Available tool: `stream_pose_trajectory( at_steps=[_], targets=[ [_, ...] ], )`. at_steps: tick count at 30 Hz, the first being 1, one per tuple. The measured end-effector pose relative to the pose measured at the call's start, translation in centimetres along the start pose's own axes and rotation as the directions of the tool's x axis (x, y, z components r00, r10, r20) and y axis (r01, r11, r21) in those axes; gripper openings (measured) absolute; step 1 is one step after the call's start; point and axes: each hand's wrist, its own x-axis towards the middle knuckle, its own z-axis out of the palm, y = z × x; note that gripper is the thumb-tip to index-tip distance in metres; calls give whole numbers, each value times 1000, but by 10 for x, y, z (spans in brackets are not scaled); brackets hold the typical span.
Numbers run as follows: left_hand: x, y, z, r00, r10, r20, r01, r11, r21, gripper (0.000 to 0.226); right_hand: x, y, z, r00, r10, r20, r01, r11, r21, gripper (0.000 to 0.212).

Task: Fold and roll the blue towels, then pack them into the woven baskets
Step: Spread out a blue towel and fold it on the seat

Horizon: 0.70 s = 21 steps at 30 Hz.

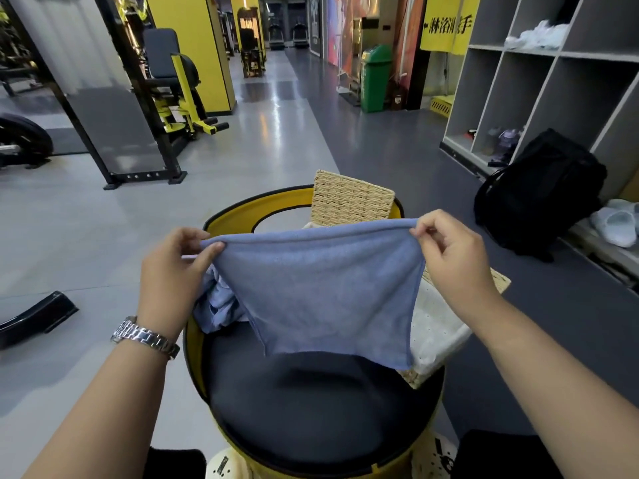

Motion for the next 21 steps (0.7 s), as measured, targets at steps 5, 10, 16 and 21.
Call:
stream_pose_trajectory(
  at_steps=[5,10,16,21],
  targets=[
    [-9,8,-14,999,31,39,-33,998,62,13,-3,-14,-12,995,-94,10,94,995,32,19],
    [-17,25,-43,994,104,19,-105,991,78,20,-4,-43,-37,992,-115,-52,119,990,74,18],
    [-1,9,-45,978,141,154,-158,981,109,21,11,-32,-28,985,139,99,-136,990,-42,29],
    [9,-62,4,956,-22,291,-25,987,157,13,9,26,43,902,267,340,-204,956,-209,9]
  ],
)
